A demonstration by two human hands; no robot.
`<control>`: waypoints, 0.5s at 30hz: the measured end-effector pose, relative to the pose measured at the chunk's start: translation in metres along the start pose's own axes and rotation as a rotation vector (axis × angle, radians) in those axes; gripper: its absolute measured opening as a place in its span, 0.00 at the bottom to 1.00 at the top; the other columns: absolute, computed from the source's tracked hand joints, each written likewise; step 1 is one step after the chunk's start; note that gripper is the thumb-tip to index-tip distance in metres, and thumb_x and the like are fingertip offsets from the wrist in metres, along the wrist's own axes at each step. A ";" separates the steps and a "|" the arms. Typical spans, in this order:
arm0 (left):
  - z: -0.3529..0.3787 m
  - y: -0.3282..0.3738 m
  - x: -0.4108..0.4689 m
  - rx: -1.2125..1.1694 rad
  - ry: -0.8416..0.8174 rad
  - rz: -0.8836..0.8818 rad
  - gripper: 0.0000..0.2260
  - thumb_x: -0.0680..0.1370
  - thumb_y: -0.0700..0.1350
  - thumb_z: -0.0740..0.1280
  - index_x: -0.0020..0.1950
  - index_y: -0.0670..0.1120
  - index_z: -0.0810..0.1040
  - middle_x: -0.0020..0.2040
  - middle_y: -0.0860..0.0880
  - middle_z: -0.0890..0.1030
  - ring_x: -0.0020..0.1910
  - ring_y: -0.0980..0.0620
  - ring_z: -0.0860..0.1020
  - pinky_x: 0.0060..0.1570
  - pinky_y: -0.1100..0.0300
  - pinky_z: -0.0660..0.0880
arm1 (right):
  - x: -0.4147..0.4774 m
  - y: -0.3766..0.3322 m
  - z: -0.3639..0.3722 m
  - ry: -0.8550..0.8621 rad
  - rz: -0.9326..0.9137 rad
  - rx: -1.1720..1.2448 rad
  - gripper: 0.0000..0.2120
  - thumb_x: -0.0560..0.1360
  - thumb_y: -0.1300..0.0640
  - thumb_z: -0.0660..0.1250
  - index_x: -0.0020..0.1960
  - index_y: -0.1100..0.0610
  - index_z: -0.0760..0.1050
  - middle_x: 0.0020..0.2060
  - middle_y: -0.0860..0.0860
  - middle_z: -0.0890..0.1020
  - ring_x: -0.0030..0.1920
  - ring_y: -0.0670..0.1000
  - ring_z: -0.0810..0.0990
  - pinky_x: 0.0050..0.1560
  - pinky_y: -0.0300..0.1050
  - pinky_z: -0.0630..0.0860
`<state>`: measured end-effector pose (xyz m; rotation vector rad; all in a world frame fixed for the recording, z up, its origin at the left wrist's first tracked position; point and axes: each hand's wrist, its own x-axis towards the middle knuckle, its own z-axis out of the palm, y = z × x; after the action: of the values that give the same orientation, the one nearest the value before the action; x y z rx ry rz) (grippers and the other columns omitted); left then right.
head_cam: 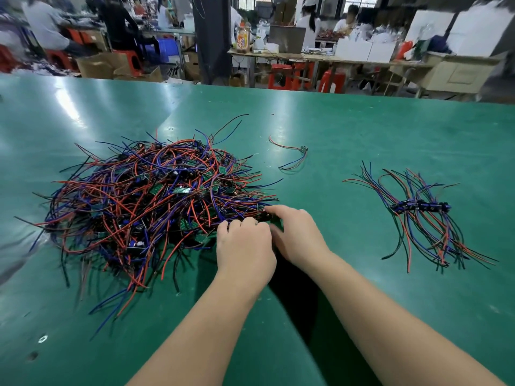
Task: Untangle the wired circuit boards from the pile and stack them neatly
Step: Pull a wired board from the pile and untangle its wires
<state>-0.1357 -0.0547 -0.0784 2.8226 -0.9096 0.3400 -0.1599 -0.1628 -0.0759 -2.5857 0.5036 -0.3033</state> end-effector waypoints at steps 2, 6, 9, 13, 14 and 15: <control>-0.001 -0.001 0.001 -0.023 -0.006 -0.014 0.08 0.76 0.45 0.57 0.52 0.49 0.74 0.54 0.50 0.78 0.55 0.46 0.75 0.60 0.52 0.62 | 0.007 -0.003 0.005 0.063 0.081 0.115 0.15 0.73 0.56 0.66 0.59 0.49 0.75 0.55 0.53 0.81 0.58 0.56 0.75 0.58 0.50 0.73; -0.002 -0.001 0.003 -0.058 -0.016 -0.024 0.07 0.75 0.45 0.59 0.51 0.48 0.72 0.53 0.49 0.78 0.55 0.45 0.75 0.60 0.52 0.63 | 0.016 -0.005 0.010 0.150 0.128 0.226 0.12 0.70 0.57 0.69 0.49 0.51 0.69 0.44 0.48 0.80 0.48 0.54 0.77 0.47 0.47 0.75; -0.002 -0.001 0.002 -0.086 -0.011 -0.029 0.09 0.75 0.47 0.60 0.54 0.48 0.72 0.54 0.49 0.77 0.55 0.46 0.75 0.60 0.53 0.63 | 0.021 -0.002 0.009 0.192 0.101 0.260 0.11 0.69 0.59 0.71 0.46 0.50 0.70 0.38 0.43 0.78 0.44 0.51 0.77 0.46 0.46 0.75; -0.002 -0.002 0.002 -0.173 0.012 -0.068 0.13 0.75 0.49 0.61 0.59 0.48 0.69 0.57 0.50 0.75 0.58 0.48 0.74 0.62 0.54 0.63 | 0.022 0.010 0.006 0.154 0.021 0.159 0.12 0.70 0.60 0.70 0.53 0.51 0.77 0.45 0.47 0.80 0.42 0.50 0.74 0.51 0.46 0.75; -0.003 -0.001 0.002 -0.176 0.013 -0.070 0.14 0.75 0.50 0.61 0.59 0.48 0.69 0.58 0.50 0.75 0.59 0.48 0.74 0.62 0.54 0.63 | 0.023 0.013 0.006 0.111 -0.012 0.109 0.14 0.70 0.59 0.70 0.56 0.52 0.78 0.49 0.49 0.81 0.46 0.51 0.75 0.53 0.46 0.74; -0.003 -0.001 0.002 -0.173 0.010 -0.070 0.14 0.76 0.50 0.61 0.60 0.48 0.68 0.58 0.50 0.75 0.59 0.48 0.74 0.62 0.54 0.63 | 0.023 0.014 0.005 0.077 -0.041 0.068 0.15 0.71 0.58 0.69 0.57 0.52 0.78 0.51 0.51 0.81 0.50 0.52 0.76 0.55 0.45 0.73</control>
<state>-0.1339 -0.0544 -0.0752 2.6839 -0.7954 0.2531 -0.1414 -0.1817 -0.0847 -2.5285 0.4594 -0.4277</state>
